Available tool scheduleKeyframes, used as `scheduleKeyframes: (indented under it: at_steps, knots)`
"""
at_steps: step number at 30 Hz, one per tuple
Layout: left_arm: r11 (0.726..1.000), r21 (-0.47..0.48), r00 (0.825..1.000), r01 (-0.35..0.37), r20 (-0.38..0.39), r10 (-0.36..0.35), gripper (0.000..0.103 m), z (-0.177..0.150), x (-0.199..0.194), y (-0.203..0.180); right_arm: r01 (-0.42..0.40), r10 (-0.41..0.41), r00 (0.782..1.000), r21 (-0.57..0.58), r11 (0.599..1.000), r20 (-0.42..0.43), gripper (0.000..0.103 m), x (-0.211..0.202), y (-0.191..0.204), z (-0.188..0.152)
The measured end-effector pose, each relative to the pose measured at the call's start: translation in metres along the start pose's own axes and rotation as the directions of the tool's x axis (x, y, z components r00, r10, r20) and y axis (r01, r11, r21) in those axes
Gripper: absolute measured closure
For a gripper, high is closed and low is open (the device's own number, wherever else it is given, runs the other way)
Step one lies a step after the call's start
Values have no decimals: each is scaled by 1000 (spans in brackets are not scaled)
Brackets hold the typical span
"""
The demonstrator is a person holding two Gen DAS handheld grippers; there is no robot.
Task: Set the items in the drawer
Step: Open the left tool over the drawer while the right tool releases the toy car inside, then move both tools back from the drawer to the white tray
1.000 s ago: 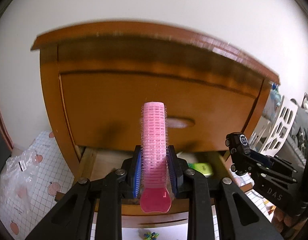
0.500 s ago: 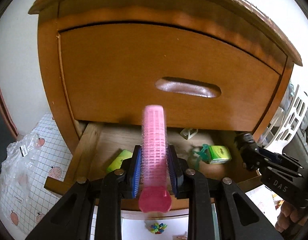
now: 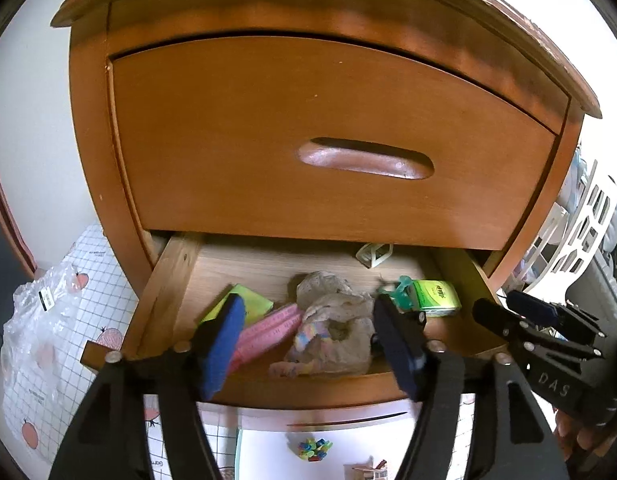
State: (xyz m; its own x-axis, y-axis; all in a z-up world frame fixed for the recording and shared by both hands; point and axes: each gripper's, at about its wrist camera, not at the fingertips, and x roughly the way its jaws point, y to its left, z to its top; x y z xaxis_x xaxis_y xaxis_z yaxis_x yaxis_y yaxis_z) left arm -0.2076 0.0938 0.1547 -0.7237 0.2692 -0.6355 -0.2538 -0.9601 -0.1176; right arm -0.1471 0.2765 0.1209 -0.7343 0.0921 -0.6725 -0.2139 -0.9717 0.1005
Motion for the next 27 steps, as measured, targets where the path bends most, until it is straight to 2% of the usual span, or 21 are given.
scheduleKeyframes:
  at_steps: [1,2,4,9,11,12,15,17,27]
  knots:
    - [1000,-1,1000,-6,1,6,32,-1,-1,0,2,-2,1000,2,1000,-1,42,0,0,-2]
    - [1000,-1,1000,-11,1,11,31,-1,-1,1,1,-1,1000,5,1000,0,41,0,0,-4]
    - [1000,1,1000,-30,-7,30,23,-2,0,1,1,-1,1000,5,1000,-1,38,3,0,-5]
    - [999,-14,999,-41,7,41,20,-3,-3,4,5,-5,1000,-11,1000,5,28,3,2,-8]
    - [998,-14,998,-56,18,56,14,-4,-5,4,11,-11,1000,-13,1000,9,19,2,2,-8]
    - [998,-15,997,-67,26,68,9,-5,-5,4,12,-12,1000,-12,1000,12,17,1,2,-8]
    - [995,-28,994,-93,53,95,7,-6,-9,7,11,-11,1000,-14,1000,13,11,0,1,-8]
    - [994,-44,993,-104,58,107,2,-7,-10,11,12,-12,1000,-15,1000,13,3,-1,1,-8]
    - [991,-68,989,-113,85,119,0,-10,-18,16,16,-15,1000,-14,1000,15,1,0,4,-9]
